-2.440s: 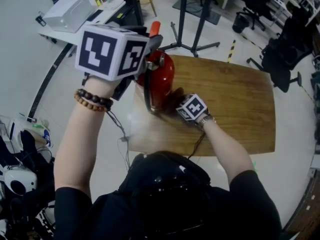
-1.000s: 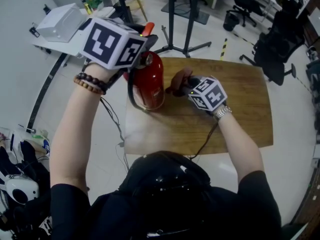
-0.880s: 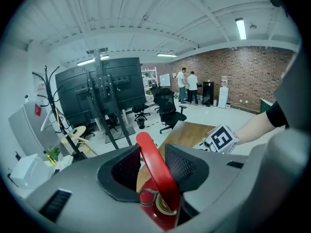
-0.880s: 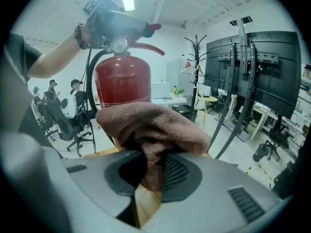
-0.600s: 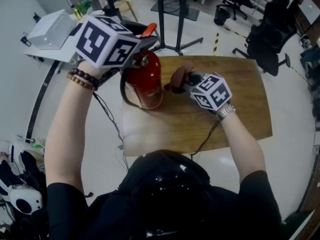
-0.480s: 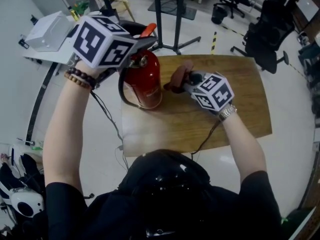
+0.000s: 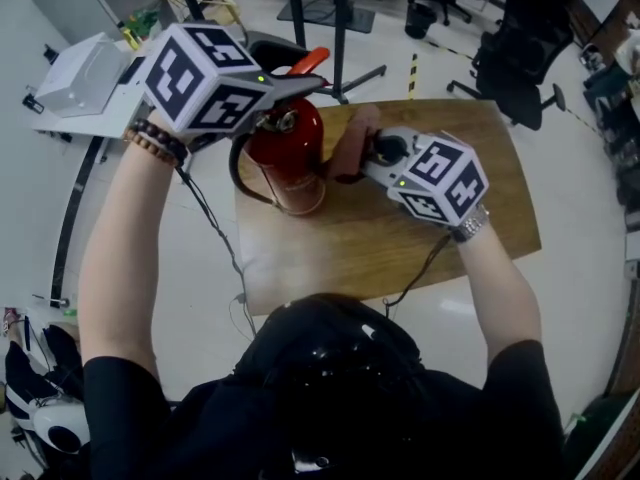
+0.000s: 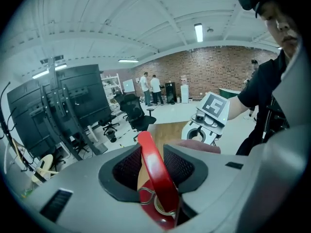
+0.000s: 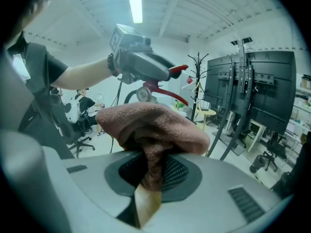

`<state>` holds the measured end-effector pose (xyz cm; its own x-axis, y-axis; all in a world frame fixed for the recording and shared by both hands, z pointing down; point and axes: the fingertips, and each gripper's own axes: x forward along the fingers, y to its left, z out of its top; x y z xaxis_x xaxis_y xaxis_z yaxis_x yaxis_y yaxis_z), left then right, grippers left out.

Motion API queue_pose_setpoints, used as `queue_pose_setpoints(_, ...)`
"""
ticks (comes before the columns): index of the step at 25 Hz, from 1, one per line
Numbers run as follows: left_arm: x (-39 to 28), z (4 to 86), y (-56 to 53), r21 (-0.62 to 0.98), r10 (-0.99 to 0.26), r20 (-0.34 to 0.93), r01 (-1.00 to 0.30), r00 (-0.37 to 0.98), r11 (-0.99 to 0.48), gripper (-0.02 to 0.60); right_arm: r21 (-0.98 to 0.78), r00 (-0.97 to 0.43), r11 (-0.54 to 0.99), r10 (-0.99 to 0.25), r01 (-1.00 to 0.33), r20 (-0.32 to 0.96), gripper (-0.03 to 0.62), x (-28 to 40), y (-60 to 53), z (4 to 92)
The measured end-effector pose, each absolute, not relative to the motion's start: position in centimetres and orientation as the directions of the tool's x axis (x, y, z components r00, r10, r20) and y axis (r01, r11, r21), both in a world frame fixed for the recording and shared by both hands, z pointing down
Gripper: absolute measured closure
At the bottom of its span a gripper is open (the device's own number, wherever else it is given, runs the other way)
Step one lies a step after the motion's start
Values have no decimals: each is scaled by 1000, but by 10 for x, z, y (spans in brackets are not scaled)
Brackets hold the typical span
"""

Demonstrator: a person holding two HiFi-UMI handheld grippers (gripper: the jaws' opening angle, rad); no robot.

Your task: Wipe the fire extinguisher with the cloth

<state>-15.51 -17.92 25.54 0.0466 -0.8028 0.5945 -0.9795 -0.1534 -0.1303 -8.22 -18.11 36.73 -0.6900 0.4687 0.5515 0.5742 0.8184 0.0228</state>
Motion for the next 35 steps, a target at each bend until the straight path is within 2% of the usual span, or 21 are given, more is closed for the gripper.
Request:
queue_pose_setpoints(8, -129, 253, -197, -138, -783, 595, -938, 179, -319, 468, 16, -670, 798, 495, 602, 553, 514, -74, -163, 337)
queue_pose_setpoints(15, -105, 257, -207, -146, -760, 596, -896, 259, -419, 469, -4, -650, 816, 463, 578, 603, 516, -70, -150, 335)
queue_pose_setpoints(35, -107, 258, -212, -165, -796, 562, -912, 226, -375, 471, -72, -608, 871, 395, 485, 688, 516, -72, -150, 402)
